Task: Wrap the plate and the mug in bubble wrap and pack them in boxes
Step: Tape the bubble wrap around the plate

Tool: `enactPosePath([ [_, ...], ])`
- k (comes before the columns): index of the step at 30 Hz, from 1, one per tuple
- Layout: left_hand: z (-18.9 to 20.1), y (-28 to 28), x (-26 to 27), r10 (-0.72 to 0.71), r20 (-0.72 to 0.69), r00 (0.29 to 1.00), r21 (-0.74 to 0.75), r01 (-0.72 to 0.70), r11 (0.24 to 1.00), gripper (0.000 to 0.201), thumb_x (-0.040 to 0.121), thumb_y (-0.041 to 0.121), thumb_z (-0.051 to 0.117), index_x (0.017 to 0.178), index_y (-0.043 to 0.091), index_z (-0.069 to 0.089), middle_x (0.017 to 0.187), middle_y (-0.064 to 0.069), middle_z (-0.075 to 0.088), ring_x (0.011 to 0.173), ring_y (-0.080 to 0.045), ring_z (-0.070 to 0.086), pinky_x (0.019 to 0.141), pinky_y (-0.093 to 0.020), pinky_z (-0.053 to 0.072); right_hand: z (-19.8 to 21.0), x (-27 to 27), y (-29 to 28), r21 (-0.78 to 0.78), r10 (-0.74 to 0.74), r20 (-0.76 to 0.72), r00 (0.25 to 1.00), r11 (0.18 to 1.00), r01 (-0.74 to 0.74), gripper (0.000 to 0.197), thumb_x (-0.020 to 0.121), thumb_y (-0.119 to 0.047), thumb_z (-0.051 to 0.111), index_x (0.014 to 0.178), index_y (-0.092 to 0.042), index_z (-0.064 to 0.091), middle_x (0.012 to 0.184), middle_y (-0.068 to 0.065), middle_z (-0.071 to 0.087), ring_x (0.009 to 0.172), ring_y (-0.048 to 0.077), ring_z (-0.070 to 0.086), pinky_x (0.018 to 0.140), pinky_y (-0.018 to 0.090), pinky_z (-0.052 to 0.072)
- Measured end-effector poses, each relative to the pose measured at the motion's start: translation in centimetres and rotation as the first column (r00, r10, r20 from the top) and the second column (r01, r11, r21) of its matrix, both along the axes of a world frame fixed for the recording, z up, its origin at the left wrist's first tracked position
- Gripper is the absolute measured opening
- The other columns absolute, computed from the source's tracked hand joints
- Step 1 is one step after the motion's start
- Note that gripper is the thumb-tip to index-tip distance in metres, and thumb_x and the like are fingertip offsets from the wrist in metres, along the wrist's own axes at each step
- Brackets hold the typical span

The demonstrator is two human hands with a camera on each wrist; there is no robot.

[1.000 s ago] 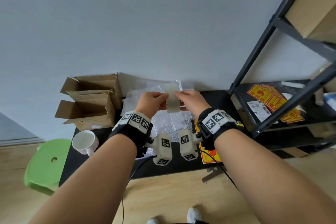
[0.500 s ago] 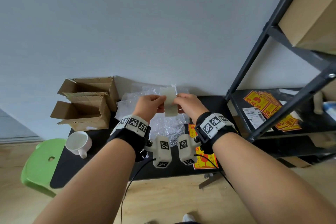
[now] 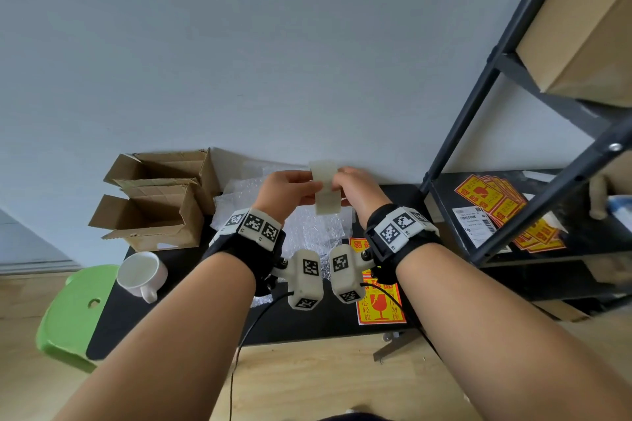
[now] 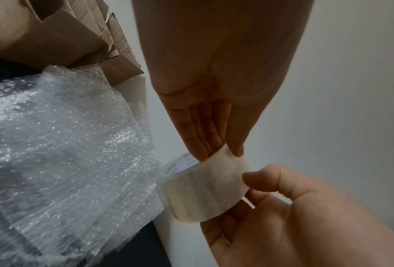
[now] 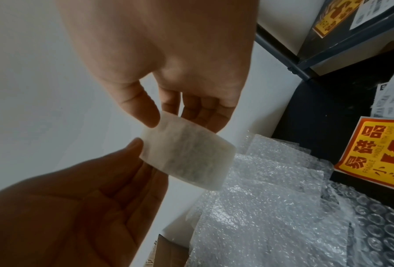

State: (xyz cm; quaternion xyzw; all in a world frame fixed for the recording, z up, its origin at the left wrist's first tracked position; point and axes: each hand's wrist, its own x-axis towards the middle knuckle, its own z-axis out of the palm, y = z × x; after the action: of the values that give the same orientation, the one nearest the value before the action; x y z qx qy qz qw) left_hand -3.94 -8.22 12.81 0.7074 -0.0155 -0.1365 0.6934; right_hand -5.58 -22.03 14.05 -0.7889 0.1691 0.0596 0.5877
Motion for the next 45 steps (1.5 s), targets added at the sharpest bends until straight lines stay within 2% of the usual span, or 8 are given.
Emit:
enactPosePath([
  [8,-0.3,0.0,0.4,0.042,-0.053,0.998,0.016,-0.041,0.999,0.010,0.089,0.007,0.065,0.097,0.002,0.069,0.084,-0.013,0.065,0.075,-0.022,0.062,0.078,-0.029,0.057,0.1,0.3,0.0,0.022,-0.008,-0.009,1.000,1.000,0.008,0.019,0.086,-0.009,0.054,0.067,-0.012,0.054,0.075,0.006,0.052,0.074,0.023,0.052,0.067,0.029,0.043],
  [12,-0.3,0.5,0.4,-0.085,-0.008,0.996,0.118,0.085,0.989,0.037,0.087,0.008,0.068,0.123,0.012,0.063,0.090,-0.011,0.067,0.077,-0.017,0.061,0.080,-0.028,0.057,0.0,0.4,0.1,0.050,-0.037,-0.005,0.999,0.998,0.037,0.016,0.088,-0.014,0.052,0.073,-0.012,0.056,0.085,0.012,0.055,0.082,0.025,0.054,0.078,0.038,0.047],
  [16,-0.1,0.8,0.1,-0.126,0.015,0.992,0.136,0.123,0.983,0.046,0.084,0.004,0.070,0.127,0.017,0.061,0.086,-0.010,0.066,0.084,-0.022,0.063,0.089,-0.035,0.055,0.2,0.3,0.2,0.118,-0.051,-0.018,0.999,0.992,0.053,0.013,0.089,-0.013,0.050,0.078,-0.011,0.057,0.087,0.012,0.056,0.081,0.025,0.055,0.080,0.038,0.049],
  [22,0.5,0.4,0.1,-0.041,0.022,0.999,0.069,0.040,0.997,0.032,0.086,0.001,0.067,0.117,0.008,0.066,0.082,-0.011,0.069,0.071,-0.016,0.066,0.079,-0.028,0.058,0.5,0.0,0.2,0.004,-0.009,-0.004,1.000,1.000,0.009,0.013,0.085,-0.005,0.051,0.093,-0.004,0.061,0.081,0.008,0.050,0.078,0.021,0.049,0.071,0.032,0.041],
  [30,0.4,0.3,0.2,-0.002,0.035,0.999,0.127,-0.003,0.992,0.007,0.087,0.012,0.069,0.084,0.005,0.071,0.067,-0.002,0.067,0.063,-0.013,0.063,0.067,-0.023,0.057,0.1,-0.4,0.2,-0.003,0.023,0.007,1.000,1.000,-0.023,0.010,0.089,-0.009,0.052,0.084,-0.006,0.060,0.086,0.008,0.055,0.081,0.020,0.054,0.066,0.025,0.046],
  [32,0.7,0.3,0.0,-0.037,0.042,0.998,0.159,0.030,0.987,0.009,0.089,0.013,0.067,0.095,0.008,0.072,0.078,-0.008,0.068,0.068,-0.016,0.062,0.069,-0.024,0.057,0.1,-0.4,0.1,0.028,0.011,0.009,1.000,1.000,-0.011,0.014,0.090,-0.009,0.052,0.078,-0.009,0.059,0.087,0.010,0.057,0.081,0.023,0.057,0.063,0.025,0.047],
  [36,1.0,0.6,-0.3,-0.146,0.023,0.989,0.191,0.139,0.972,0.042,0.086,0.006,0.068,0.125,0.022,0.063,0.087,-0.007,0.069,0.080,-0.017,0.064,0.083,-0.029,0.057,0.1,-0.5,-0.1,0.149,-0.064,0.019,0.998,0.987,0.060,0.015,0.090,-0.010,0.051,0.079,-0.010,0.061,0.083,0.011,0.061,0.077,0.024,0.060,0.068,0.031,0.049],
  [45,1.0,0.1,-0.1,-0.072,0.044,0.996,0.147,0.065,0.987,0.048,0.083,0.001,0.070,0.129,0.009,0.060,0.082,-0.008,0.066,0.081,-0.022,0.065,0.082,-0.030,0.057,0.1,0.0,-0.1,0.121,-0.062,0.015,0.998,0.991,0.060,0.011,0.088,-0.011,0.047,0.087,-0.008,0.057,0.092,0.014,0.059,0.085,0.027,0.059,0.075,0.037,0.051],
])
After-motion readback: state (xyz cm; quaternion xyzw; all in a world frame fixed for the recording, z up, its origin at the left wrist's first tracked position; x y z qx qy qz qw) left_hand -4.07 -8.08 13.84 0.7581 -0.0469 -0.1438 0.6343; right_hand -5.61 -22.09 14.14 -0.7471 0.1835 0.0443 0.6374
